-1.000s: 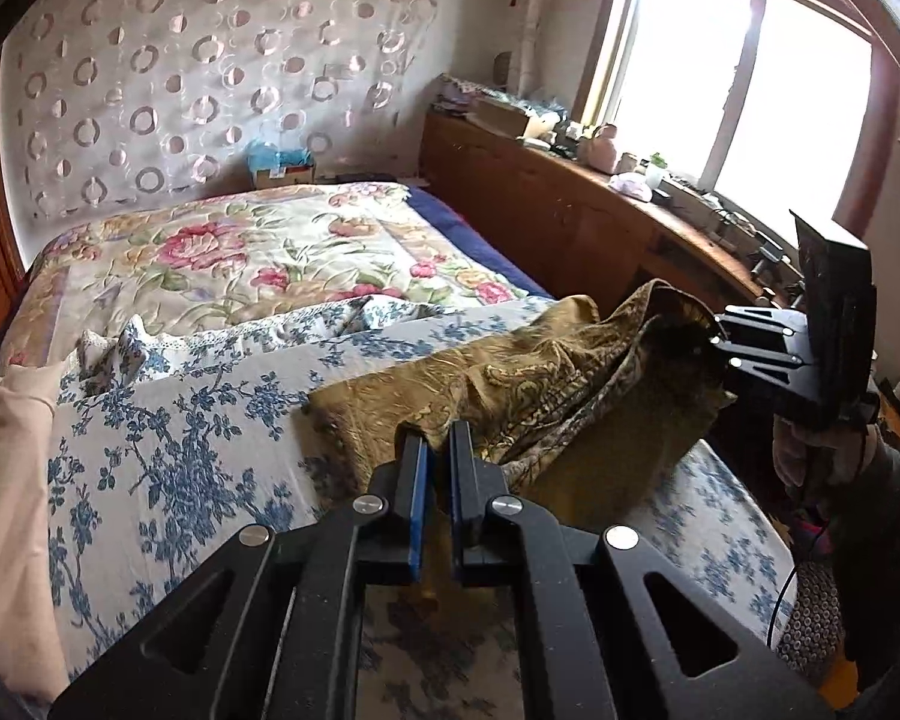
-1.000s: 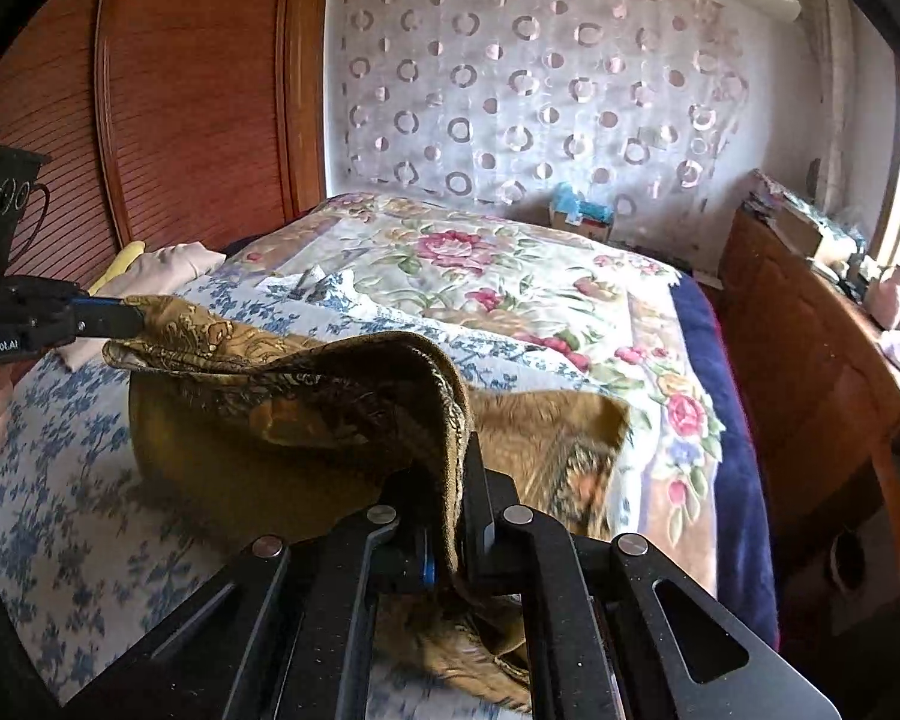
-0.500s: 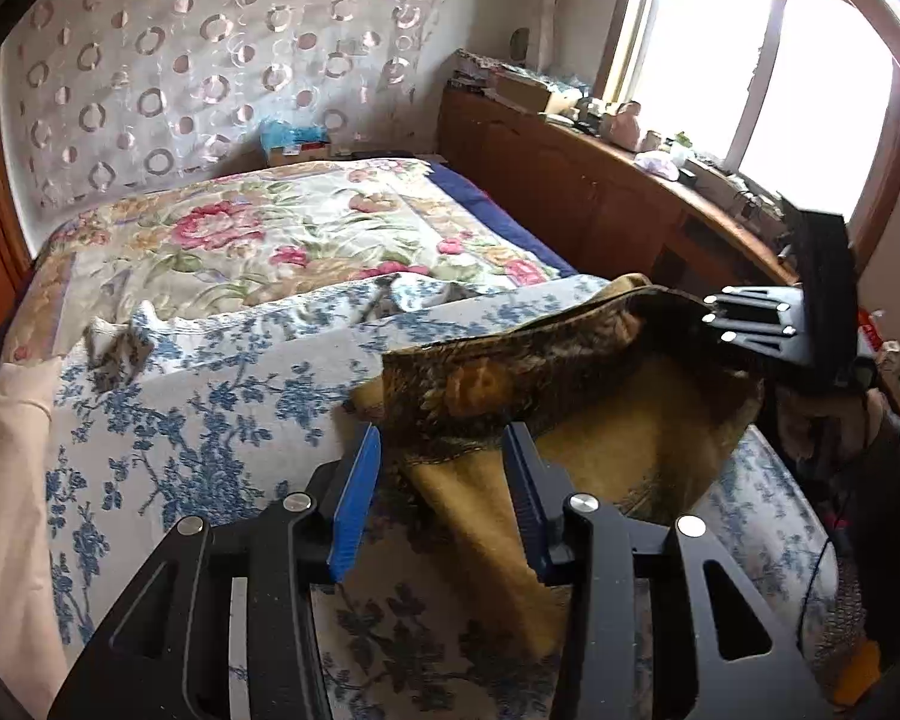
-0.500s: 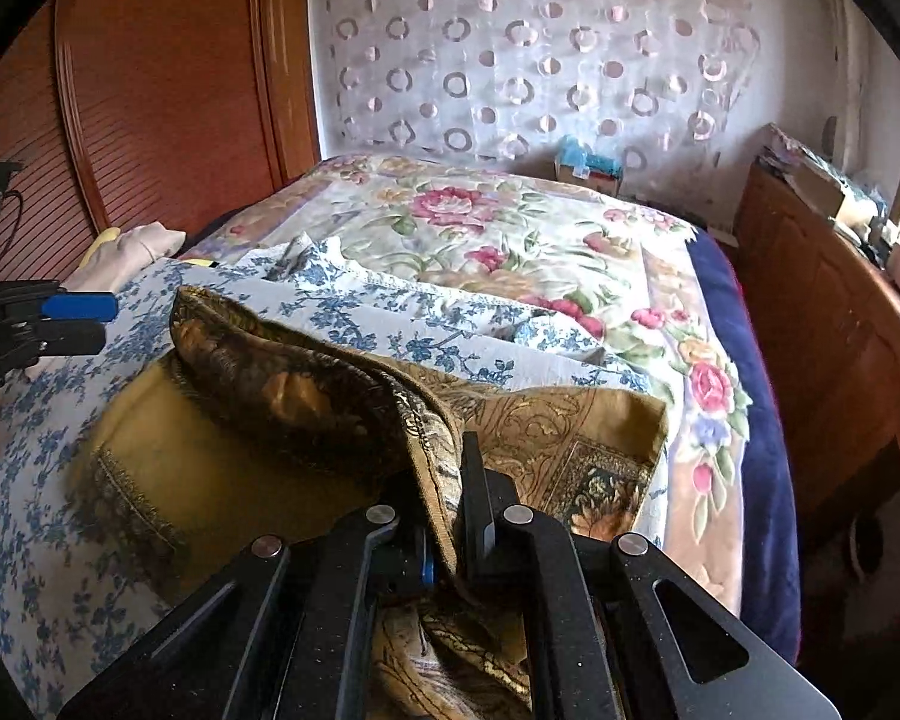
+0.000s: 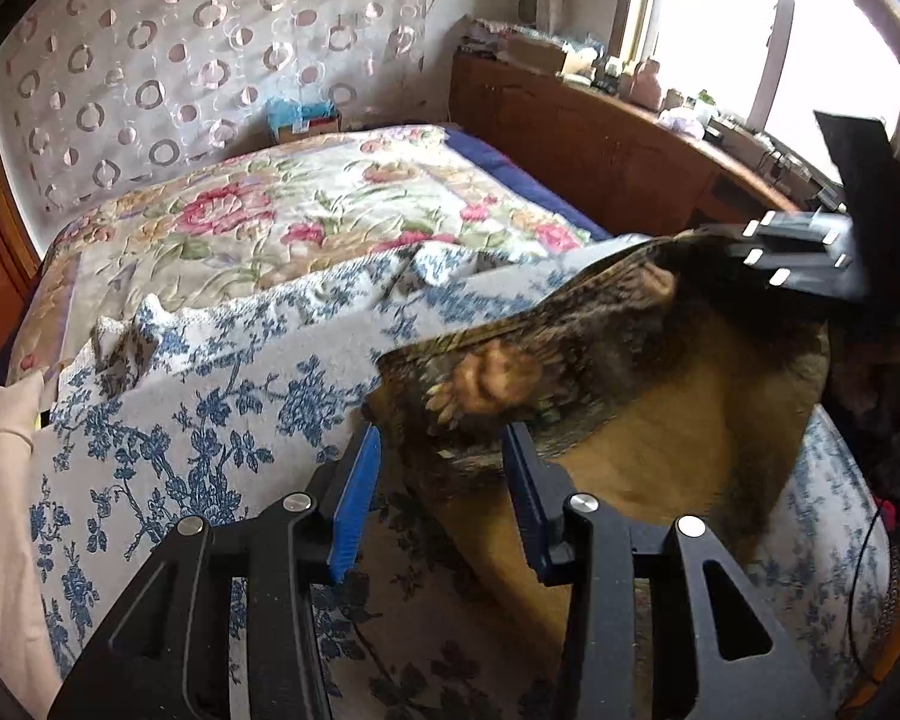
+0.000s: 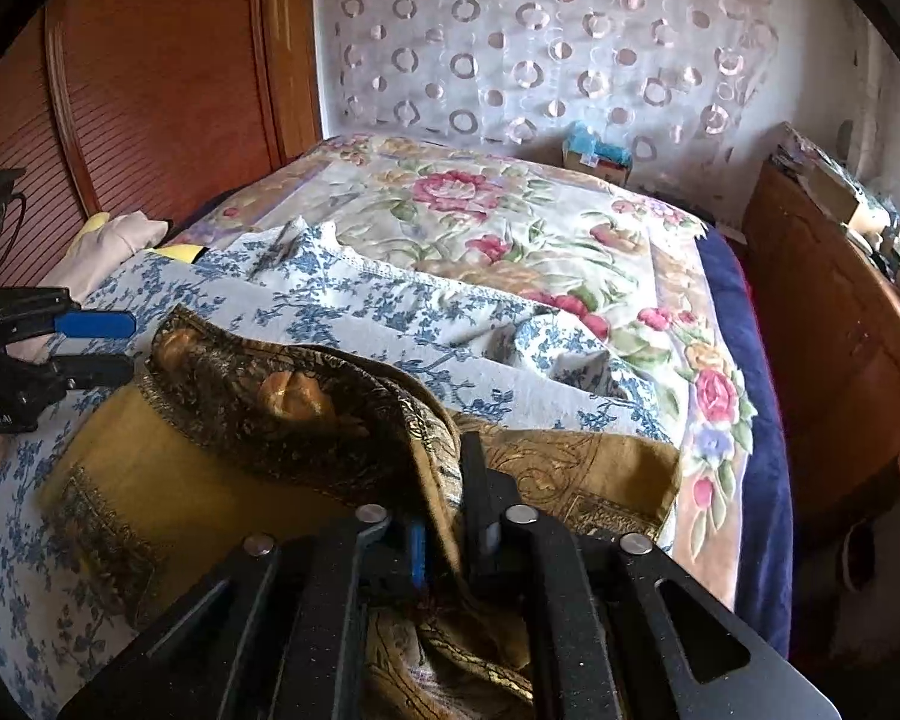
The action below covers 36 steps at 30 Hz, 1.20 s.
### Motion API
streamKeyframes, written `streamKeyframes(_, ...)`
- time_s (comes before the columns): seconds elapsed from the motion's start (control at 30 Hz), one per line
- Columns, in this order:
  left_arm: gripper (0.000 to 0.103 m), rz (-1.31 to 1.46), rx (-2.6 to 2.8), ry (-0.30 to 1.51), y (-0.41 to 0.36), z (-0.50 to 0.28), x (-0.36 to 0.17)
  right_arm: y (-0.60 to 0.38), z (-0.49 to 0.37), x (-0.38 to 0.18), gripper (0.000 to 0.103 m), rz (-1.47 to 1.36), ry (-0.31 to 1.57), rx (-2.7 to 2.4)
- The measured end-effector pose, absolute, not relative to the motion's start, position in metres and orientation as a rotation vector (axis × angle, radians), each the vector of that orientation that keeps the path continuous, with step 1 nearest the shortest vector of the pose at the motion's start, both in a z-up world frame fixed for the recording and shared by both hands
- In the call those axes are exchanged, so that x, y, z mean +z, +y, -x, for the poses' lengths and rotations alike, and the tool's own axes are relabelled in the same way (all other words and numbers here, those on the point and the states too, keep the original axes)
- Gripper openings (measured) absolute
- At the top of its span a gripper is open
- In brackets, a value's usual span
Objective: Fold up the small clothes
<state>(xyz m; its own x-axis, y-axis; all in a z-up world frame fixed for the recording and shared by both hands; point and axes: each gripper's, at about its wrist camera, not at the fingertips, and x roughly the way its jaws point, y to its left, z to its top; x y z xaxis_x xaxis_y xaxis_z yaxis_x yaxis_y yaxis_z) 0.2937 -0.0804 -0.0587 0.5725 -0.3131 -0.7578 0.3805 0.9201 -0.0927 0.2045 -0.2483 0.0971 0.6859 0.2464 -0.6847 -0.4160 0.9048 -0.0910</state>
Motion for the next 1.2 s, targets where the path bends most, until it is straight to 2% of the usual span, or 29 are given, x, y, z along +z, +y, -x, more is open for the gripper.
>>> streamKeyframes(0.03,0.043,-0.086,-0.401,0.885,-0.08,-0.296,-0.063,-0.249,-0.205,0.101,0.03,0.249,0.721,0.361)
streamKeyframes(0.13,0.043,-0.087,-0.391,0.903,-0.078,-0.298,-0.068,-0.26,-0.206,0.12,0.042,0.218,0.682,0.323)
streamKeyframes(0.27,0.043,-0.082,-0.388,0.912,-0.077,-0.299,-0.072,-0.272,-0.196,0.141,0.043,0.207,0.633,0.245)
streamKeyframes(0.33,0.043,-0.08,-0.387,0.913,-0.077,-0.299,-0.073,-0.275,-0.189,0.145,0.049,0.202,0.633,0.233)
streamKeyframes(0.57,0.043,-0.069,-0.384,0.905,-0.076,-0.308,-0.072,-0.274,-0.154,0.134,0.057,0.209,0.661,0.209)
streamKeyframes(0.63,0.043,-0.072,-0.385,0.908,-0.077,-0.309,-0.073,-0.281,-0.149,0.124,0.064,0.176,0.689,0.209)
streamKeyframes(0.93,0.043,-0.064,-0.386,0.915,-0.08,-0.321,-0.073,-0.306,-0.16,0.084,0.066,0.05,0.796,0.197)
streamKeyframes(1.2,0.044,-0.047,-0.393,0.917,-0.081,-0.326,-0.078,-0.319,-0.18,0.08,0.066,-0.03,0.813,0.244)
